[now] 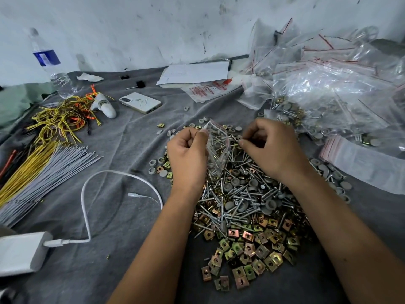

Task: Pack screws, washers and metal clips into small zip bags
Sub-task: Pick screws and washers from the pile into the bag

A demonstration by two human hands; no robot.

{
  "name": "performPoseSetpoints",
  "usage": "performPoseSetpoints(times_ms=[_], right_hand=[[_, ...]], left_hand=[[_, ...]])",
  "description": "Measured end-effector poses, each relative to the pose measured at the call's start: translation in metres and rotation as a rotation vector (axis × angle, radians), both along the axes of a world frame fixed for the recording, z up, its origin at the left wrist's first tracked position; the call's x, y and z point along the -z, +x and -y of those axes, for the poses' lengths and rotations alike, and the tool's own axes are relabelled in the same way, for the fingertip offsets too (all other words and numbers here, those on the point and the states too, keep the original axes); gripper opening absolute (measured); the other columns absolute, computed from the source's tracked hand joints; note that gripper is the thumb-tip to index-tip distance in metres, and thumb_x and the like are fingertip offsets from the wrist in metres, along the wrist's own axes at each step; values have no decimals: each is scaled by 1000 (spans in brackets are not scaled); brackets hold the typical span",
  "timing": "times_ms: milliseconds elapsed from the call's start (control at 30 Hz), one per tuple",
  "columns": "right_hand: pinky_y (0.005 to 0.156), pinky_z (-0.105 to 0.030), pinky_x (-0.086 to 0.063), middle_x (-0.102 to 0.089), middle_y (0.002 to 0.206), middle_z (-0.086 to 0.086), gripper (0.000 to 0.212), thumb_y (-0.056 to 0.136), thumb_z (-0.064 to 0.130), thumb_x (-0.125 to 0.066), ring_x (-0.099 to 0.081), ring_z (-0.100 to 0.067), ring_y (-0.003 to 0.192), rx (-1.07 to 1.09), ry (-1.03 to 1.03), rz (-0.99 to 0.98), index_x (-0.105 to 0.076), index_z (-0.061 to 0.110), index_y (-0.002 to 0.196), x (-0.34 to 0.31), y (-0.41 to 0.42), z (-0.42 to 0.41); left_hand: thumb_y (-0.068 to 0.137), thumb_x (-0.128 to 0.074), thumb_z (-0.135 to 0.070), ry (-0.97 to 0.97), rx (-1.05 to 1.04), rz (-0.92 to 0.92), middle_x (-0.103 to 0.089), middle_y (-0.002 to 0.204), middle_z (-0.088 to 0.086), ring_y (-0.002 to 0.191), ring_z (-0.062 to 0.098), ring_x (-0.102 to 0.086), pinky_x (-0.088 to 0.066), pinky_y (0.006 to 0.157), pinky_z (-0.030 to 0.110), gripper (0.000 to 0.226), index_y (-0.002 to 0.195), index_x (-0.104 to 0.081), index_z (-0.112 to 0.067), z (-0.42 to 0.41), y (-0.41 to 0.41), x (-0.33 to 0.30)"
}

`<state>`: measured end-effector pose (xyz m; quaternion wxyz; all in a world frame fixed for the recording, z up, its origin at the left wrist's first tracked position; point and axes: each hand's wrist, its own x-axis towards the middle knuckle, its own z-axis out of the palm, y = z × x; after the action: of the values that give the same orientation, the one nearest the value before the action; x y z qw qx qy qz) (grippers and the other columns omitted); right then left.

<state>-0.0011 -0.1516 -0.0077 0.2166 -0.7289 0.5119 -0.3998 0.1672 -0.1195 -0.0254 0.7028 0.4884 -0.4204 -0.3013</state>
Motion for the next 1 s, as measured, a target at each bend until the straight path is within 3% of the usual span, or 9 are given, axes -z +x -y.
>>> performPoseSetpoints(times_ms=[133,233,300,500,567,667,800,900,1000], right_hand=[[65,-4,-49,-70,82,15,19,79,18,-87,-66,4,75,-61,17,-17,-77,24,94,1,-1,0],[67,4,-41,-66,81,23,18,85,17,-82,-62,12,72,-53,-9,-55,-80,25,102,3,-1,2],[64,5,-38,-69,81,17,15,86,17,-81,-57,15,70,-28,-44,-87,-81,22,101,5,0,3],[69,-21,-50,-73,87,3,34,71,32,-92,-63,-5,73,41,-61,-219,-77,18,99,5,1,7],[81,-24,-47,-73,99,-1,41,73,33,-90,-63,-11,85,-18,-87,-307,-76,19,109,3,3,9],[87,-25,-39,-66,107,-3,28,86,29,-80,-57,-18,101,-126,-171,-422,-76,26,113,-2,12,10],[101,-36,-47,-65,114,-4,34,89,42,-75,-57,-22,114,-186,-169,-647,-74,28,120,-9,26,10],[100,-40,-49,-65,116,-3,38,86,46,-77,-58,-22,114,-188,-131,-695,-72,32,120,-16,31,10],[98,-41,-50,-63,114,-5,38,86,43,-78,-58,-24,114,-176,-130,-735,-71,24,118,-16,33,16]], left_hand=[[90,-62,-20,-12,-13,11,-38,52,0,52,18,-34,-29,49,27,39,63,-42,0,-1,0,-2],[91,-62,-19,-10,-17,9,-39,53,1,53,19,-34,-29,49,28,34,64,-48,-4,-2,0,-2],[92,-62,-17,-7,-32,5,-39,54,6,54,20,-34,-29,51,29,37,65,-45,1,-2,0,-2],[87,-62,-18,-11,-107,-82,-38,55,-1,52,16,-33,-31,54,33,29,61,-49,-17,-2,5,-5],[85,-62,-18,-15,-125,-120,-37,53,-4,52,15,-31,-29,55,32,34,55,-47,-23,0,7,-6],[85,-63,-19,-13,-134,-157,-36,51,-7,51,14,-30,-27,54,30,38,52,-47,-27,1,8,-5],[85,-63,-19,-26,-146,-168,-36,52,-6,52,16,-29,-26,54,31,37,52,-45,-26,1,9,-5],[85,-61,-18,-22,-144,-186,-34,51,-7,52,15,-26,-24,54,31,40,51,-43,-27,0,9,-5],[84,-61,-17,-21,-147,-195,-33,51,-6,53,16,-26,-23,54,31,40,50,-42,-27,0,10,-6]])
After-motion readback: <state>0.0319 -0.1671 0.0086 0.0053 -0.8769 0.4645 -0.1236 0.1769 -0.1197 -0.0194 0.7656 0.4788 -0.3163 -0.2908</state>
